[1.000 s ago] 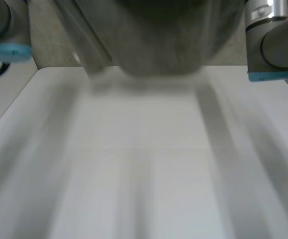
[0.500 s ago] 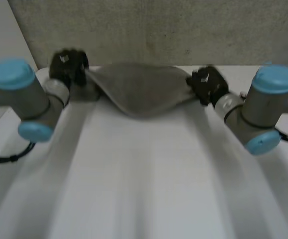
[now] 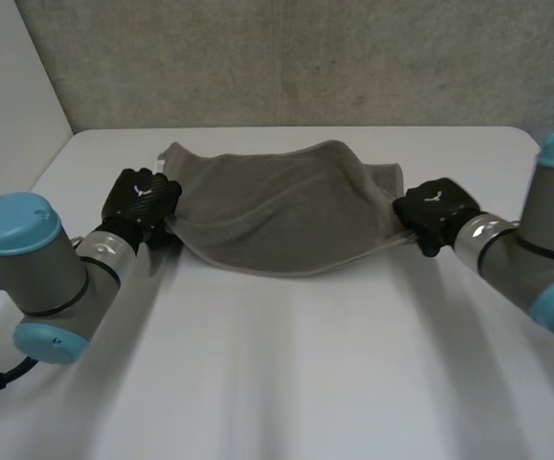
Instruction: Fold the towel.
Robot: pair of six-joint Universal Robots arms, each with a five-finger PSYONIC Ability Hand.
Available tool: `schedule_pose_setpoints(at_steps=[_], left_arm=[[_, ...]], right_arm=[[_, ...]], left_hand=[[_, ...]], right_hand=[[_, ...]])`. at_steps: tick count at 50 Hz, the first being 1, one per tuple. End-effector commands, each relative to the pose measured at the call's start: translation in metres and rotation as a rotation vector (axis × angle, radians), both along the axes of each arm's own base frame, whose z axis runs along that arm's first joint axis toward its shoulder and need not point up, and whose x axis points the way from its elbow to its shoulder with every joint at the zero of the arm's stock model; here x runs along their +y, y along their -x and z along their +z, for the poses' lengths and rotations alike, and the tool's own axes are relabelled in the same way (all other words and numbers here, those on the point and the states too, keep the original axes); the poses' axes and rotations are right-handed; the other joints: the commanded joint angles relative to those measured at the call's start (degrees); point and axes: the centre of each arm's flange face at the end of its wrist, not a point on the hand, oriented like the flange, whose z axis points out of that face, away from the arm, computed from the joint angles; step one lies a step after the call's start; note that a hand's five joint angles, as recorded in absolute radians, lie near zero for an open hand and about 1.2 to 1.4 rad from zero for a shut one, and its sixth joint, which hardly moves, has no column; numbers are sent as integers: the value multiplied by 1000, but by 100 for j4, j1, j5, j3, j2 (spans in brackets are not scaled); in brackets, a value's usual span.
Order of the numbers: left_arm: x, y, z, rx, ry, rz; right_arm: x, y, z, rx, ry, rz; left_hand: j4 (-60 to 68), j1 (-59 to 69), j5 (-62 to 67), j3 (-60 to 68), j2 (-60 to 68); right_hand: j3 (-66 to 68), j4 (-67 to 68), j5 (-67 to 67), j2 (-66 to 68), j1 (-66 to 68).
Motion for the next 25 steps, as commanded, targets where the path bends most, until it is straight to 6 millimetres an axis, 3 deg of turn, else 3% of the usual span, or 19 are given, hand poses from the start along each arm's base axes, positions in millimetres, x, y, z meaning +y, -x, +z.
schedule_pose_setpoints(at_steps=[1,9,15,25], left_arm=[[13,-6,15,5,17,6],[21,-8,12,-11,-9,4],[30,-10,13,-27,-26,0],[36,-14,23,-61,18,3]], right_arm=[[8,39,48,-156,26,-177],[2,70,48,-171,31,-326],[12,72,45,-162,22,-328],[18,79,72,-191,152,-342]], left_hand=[[-1029,-1239,-2038,-1196,-1367],[-1029,-1239,-2038,-1196,-1367],[-1029,-1239,-2038,-1196,-1367],[-1029,-1239,-2038,-1196,-1367]], right_hand=[[356,330,318,501,362],[356,330,318,501,362],[356,330,318,501,362],[356,330,318,501,362]])
